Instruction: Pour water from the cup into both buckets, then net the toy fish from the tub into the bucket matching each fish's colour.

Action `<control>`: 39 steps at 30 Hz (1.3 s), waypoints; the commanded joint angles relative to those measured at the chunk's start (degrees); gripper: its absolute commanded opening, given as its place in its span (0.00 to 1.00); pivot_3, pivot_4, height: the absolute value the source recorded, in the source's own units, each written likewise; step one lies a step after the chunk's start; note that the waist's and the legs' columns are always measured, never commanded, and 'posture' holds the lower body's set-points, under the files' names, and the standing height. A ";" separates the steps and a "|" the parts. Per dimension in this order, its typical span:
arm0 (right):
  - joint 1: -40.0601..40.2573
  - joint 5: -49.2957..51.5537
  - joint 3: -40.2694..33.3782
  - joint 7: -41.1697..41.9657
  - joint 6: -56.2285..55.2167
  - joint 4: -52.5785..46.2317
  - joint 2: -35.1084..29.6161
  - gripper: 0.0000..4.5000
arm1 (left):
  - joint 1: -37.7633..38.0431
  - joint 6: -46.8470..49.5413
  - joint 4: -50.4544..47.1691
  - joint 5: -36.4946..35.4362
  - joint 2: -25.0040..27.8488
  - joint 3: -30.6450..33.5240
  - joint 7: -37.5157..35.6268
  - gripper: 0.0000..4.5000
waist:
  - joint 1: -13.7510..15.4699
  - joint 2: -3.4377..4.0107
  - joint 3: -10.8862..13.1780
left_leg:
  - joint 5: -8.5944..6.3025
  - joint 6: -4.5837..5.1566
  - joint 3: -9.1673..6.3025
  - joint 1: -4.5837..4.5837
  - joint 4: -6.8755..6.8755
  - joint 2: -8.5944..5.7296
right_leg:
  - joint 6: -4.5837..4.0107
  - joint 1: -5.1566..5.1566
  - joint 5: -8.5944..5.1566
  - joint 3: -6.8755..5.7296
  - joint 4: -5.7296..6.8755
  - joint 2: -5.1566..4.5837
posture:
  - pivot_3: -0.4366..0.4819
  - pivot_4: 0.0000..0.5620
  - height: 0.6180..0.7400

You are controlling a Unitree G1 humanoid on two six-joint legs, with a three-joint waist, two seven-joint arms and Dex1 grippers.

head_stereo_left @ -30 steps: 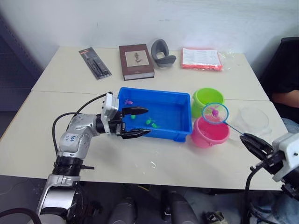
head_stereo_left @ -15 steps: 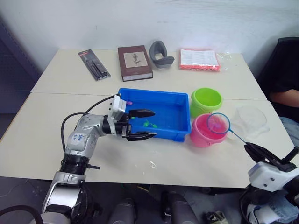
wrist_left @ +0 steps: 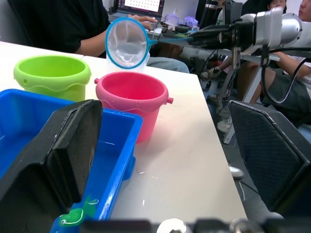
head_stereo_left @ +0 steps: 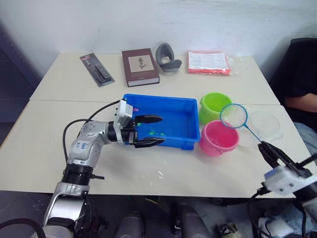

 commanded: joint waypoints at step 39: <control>-81.97 16.54 45.73 4.61 57.92 49.39 22.48 0.00 | 8.12 -3.19 3.02 1.09 13.62 15.09 8.77 0.99 | -1.36 0.00 0.00 | 0.19 -0.32 -0.12 -1.35 0.09 -0.09 | -0.10 -1.30 -0.05 -0.77 0.33 -0.51 | 0.48 0.27 1.00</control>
